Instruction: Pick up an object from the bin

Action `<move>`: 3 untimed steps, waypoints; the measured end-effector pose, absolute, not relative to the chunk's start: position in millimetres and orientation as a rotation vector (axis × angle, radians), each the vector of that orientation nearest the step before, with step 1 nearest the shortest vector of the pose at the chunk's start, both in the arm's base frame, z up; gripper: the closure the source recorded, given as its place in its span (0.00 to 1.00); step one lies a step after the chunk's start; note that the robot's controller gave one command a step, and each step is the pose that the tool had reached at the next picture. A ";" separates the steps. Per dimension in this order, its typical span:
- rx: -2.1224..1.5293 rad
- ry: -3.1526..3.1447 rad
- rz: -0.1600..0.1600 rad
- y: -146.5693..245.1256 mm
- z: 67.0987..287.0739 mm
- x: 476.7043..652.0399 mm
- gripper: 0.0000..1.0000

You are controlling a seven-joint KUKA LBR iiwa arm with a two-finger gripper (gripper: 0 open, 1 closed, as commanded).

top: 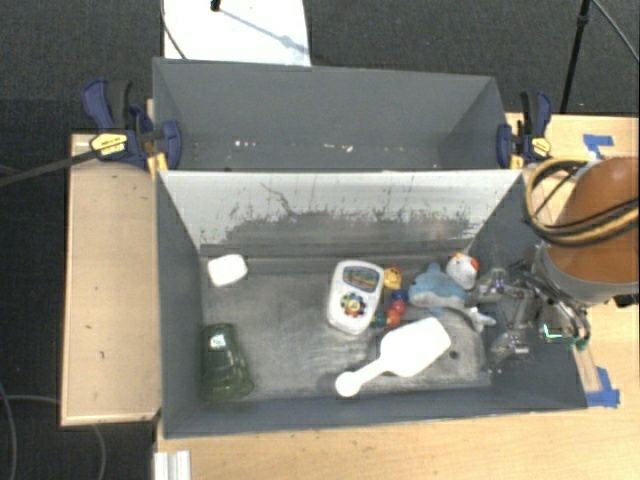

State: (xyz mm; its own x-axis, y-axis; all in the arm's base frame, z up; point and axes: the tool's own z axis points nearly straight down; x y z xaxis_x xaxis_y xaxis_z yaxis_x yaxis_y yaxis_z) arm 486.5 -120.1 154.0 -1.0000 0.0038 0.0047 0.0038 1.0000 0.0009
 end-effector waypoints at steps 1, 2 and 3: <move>0.003 -3.144 0.001 -119.7 157.5 488.6 0.00; 0.405 -3.118 0.003 -76.9 142.3 485.7 0.00; 0.575 -3.089 -0.002 -46.4 128.9 483.3 0.00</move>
Offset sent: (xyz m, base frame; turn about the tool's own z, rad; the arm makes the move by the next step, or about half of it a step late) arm -0.0039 0.0837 -0.0261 -0.4888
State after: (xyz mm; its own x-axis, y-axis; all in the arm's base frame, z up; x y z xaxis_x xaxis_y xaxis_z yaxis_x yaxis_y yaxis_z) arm 483.3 -46.4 128.9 -0.9331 -0.3597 -0.0007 -0.3597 0.9331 0.0009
